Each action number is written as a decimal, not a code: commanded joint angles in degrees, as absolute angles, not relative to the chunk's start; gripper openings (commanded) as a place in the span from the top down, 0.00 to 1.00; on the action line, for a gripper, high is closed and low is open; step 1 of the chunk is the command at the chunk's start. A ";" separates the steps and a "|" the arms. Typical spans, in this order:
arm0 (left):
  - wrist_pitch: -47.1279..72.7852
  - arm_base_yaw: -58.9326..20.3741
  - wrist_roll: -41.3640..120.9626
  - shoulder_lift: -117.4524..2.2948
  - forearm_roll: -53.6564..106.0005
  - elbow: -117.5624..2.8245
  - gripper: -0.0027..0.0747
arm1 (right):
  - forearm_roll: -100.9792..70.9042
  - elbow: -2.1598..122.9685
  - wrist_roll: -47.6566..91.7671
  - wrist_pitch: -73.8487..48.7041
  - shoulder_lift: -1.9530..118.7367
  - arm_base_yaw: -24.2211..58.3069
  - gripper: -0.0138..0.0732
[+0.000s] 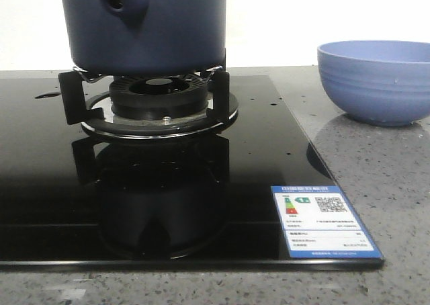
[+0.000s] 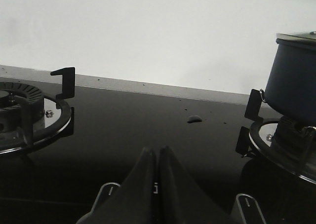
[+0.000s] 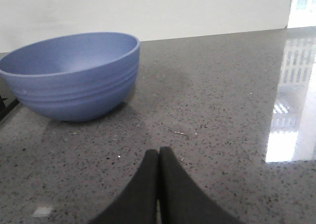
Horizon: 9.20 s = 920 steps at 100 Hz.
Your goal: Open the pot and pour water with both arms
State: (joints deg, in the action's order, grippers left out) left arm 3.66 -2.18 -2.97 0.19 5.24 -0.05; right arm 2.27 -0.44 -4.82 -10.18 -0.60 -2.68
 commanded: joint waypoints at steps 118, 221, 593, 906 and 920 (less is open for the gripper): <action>-0.83 -2.65 -3.57 1.79 5.49 1.84 0.99 | -1.18 -1.86 -4.66 -1.23 -1.57 -2.98 0.91; 24.82 -2.65 15.35 -17.59 28.95 -29.71 0.99 | -17.69 26.53 5.02 -23.09 20.94 -2.16 0.91; -10.37 -29.31 24.18 -65.12 27.96 -60.04 0.45 | -16.40 39.41 13.36 -27.69 36.28 9.93 0.31; 0.81 -1.49 24.18 -57.75 27.58 -60.04 0.45 | -13.28 131.09 9.64 -44.40 109.01 26.67 0.89; 0.81 -1.49 24.18 -57.75 27.58 -60.04 0.45 | -12.97 124.25 11.93 -36.76 106.54 27.49 0.89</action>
